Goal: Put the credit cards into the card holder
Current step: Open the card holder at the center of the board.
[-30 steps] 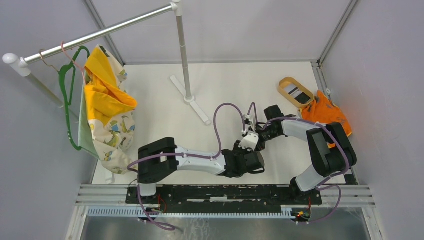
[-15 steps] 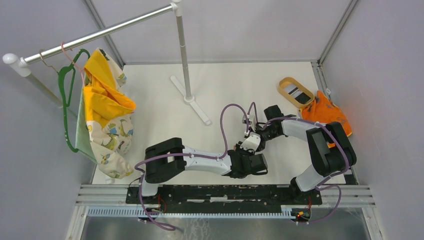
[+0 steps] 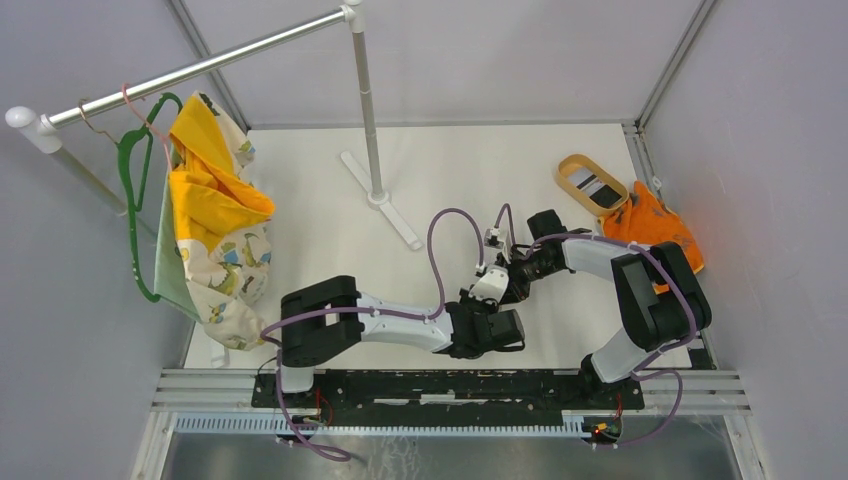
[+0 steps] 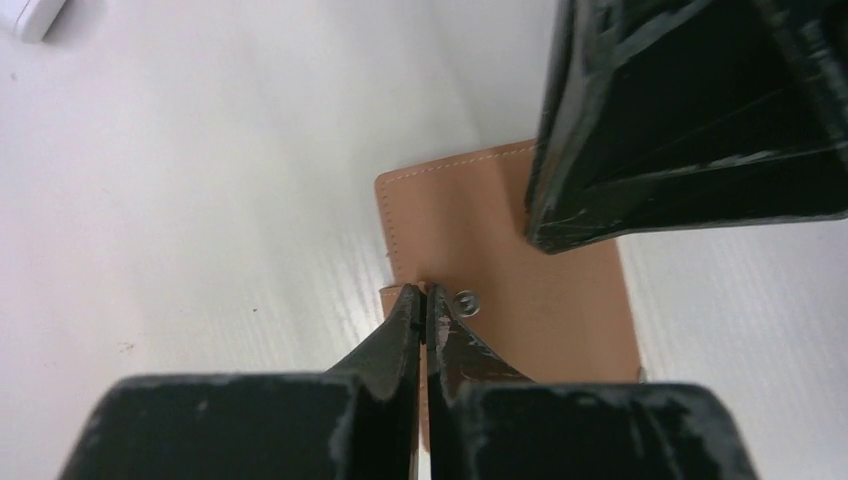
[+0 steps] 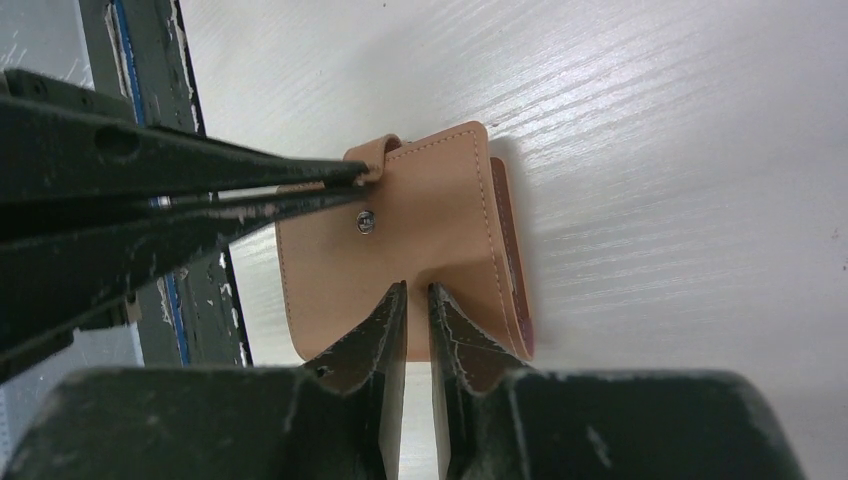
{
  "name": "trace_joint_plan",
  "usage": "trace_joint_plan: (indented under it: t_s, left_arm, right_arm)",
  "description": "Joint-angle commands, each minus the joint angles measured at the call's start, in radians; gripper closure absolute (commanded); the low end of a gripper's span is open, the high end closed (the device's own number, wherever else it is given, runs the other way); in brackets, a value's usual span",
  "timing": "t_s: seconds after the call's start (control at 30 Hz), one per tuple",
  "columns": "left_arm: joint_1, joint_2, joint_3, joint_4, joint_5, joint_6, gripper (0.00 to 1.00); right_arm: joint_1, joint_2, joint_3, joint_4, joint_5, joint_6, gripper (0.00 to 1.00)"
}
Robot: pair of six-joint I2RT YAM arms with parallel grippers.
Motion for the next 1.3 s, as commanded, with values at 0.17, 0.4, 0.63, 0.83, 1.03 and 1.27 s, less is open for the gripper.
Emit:
trace_joint_plan:
  t_s: [0.17, 0.4, 0.63, 0.83, 1.03, 1.27]
  left_arm:
    - [0.064, -0.203, -0.218, 0.157, 0.108, 0.044, 0.98]
    - [0.126, -0.377, -0.374, 0.378, 0.299, 0.123, 0.98]
    - [0.248, -0.569, -0.517, 0.66, 0.599, 0.175, 0.98]
    - [0.326, -0.553, -0.47, 0.723, 0.762, 0.218, 0.98]
    - [0.38, -0.519, -0.459, 0.807, 0.913, 0.211, 0.98]
    - [0.392, -0.496, -0.461, 0.812, 0.941, 0.218, 0.98]
  right_arm:
    - [0.009, 0.022, 0.011, 0.021, 0.103, -0.016, 0.81]
    - [0.007, -0.076, 0.07, -0.146, -0.037, -0.243, 0.59]
    - [0.008, -0.324, 0.029, -0.171, -0.014, -0.403, 0.39]
    - [0.009, -0.384, -0.051, -0.297, -0.157, -0.746, 0.19]
    - [0.009, -0.361, -0.074, -0.228, -0.114, -0.706, 0.02]
    - [0.01, -0.453, -0.161, -0.092, -0.077, -0.686, 0.02]
